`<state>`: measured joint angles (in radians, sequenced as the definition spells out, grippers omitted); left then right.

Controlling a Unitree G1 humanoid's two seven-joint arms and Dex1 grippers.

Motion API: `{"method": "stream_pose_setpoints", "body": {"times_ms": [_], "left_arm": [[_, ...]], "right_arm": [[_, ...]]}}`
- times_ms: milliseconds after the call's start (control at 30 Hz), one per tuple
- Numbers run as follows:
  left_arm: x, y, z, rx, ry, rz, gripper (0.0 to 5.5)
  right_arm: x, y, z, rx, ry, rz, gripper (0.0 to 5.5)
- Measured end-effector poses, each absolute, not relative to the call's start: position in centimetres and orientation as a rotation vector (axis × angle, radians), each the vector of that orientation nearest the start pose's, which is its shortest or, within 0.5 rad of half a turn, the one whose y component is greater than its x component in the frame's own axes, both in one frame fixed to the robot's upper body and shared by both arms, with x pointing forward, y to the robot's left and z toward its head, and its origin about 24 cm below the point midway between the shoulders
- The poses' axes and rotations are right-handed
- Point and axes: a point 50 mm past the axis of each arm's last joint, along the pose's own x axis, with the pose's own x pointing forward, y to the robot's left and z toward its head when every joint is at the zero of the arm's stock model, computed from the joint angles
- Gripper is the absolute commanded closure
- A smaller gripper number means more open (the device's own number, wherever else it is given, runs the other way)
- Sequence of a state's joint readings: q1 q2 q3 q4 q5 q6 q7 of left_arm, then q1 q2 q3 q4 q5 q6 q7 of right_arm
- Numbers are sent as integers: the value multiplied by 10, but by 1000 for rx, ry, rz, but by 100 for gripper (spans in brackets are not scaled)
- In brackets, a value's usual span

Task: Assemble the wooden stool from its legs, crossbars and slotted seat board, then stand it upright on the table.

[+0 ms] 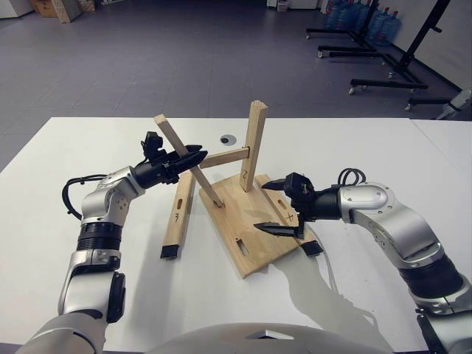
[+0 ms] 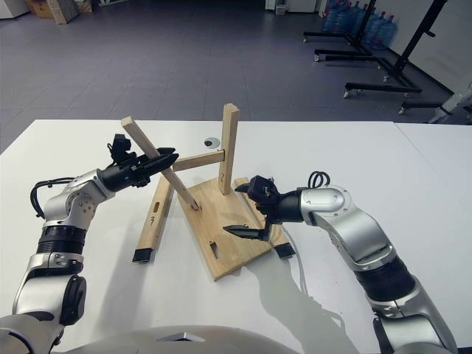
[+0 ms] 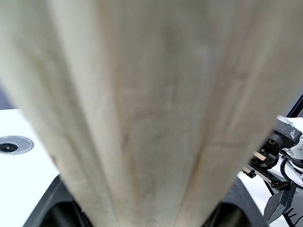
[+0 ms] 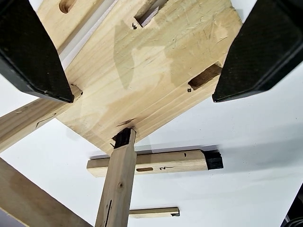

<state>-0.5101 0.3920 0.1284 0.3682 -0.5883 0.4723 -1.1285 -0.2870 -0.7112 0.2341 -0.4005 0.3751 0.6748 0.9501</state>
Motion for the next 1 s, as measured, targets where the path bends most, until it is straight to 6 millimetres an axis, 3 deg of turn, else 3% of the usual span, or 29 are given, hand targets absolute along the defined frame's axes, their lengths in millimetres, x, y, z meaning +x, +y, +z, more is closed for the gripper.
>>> {"method": "stream_pose_setpoints", "body": {"times_ms": [400,1000], "left_arm": [[317,191,114,-311,91,-1079,348],[320,190,114,-321,90,-1066,348]], "right_arm": [[242,-144,125,-355,363,1236,10],[241,-143,125,-350,371,1235,10]]}}
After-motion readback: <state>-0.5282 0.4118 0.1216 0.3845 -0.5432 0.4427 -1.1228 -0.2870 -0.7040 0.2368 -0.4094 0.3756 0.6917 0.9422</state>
